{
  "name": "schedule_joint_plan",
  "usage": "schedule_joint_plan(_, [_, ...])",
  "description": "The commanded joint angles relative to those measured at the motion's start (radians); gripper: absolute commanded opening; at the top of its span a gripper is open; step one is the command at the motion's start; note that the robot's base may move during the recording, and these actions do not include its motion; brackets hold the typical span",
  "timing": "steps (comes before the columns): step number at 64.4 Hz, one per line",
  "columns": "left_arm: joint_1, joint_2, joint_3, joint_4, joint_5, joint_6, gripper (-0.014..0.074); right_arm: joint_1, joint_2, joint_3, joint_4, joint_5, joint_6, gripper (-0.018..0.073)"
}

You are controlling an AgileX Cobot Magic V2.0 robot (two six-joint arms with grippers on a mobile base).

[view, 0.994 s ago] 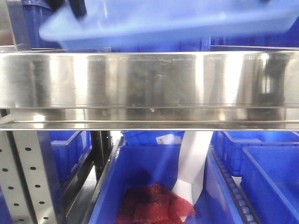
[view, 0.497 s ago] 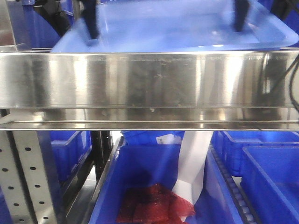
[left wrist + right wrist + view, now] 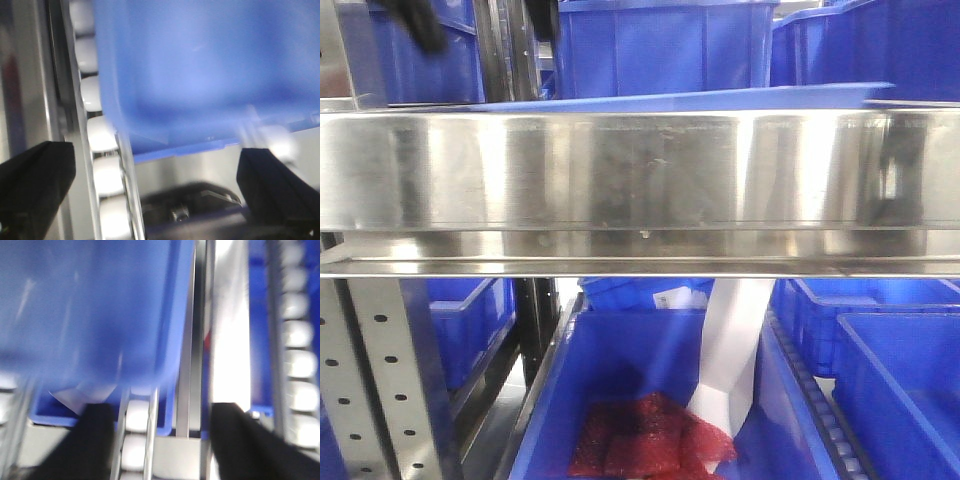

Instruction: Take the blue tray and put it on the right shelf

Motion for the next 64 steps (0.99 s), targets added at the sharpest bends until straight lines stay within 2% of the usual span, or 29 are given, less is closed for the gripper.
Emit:
schedule_joint_plan(1, [-0.052, -0.143, -0.019, 0.053, -0.020, 0.009, 0.0517, 0.001, -0.132, 0.019, -0.016, -0.048, -0.012, 0.0302])
schedule_joint_plan(7, [-0.114, -0.245, 0.034, 0.123, -0.041, 0.009, 0.0412, 0.001, -0.240, 0.100, -0.016, -0.086, -0.012, 0.0162])
schedule_joint_plan(13, [-0.175, -0.354, 0.140, 0.139, -0.088, 0.003, 0.0274, 0.001, -0.365, 0.228, -0.016, -0.139, -0.019, 0.0050])
schedule_joint_plan(21, [-0.226, -0.512, 0.321, 0.136, -0.181, -0.007, 0.0076, 0.001, -0.538, 0.416, -0.016, -0.212, -0.062, 0.0057])
schedule_joint_plan(27, [-0.239, -0.640, 0.483, 0.131, -0.258, -0.030, -0.0055, 0.001, -0.672, 0.575, -0.016, -0.282, -0.092, 0.0057])
schedule_joint_plan(44, [-0.239, -1.042, 0.960, 0.112, -0.491, -0.032, -0.0048, 0.001, -1.066, 0.969, -0.016, -0.479, -0.198, 0.0057])
schedule_joint_plan(57, [-0.239, -1.382, 1.262, 0.099, -0.647, -0.029, -0.0048, 0.001, -1.305, 1.123, -0.017, -0.594, -0.229, 0.0057])
schedule_joint_plan(64, [-0.239, -1.531, 1.349, 0.113, -0.669, -0.029, -0.0048, 0.001, -1.362, 1.154, -0.017, -0.662, -0.230, 0.0056])
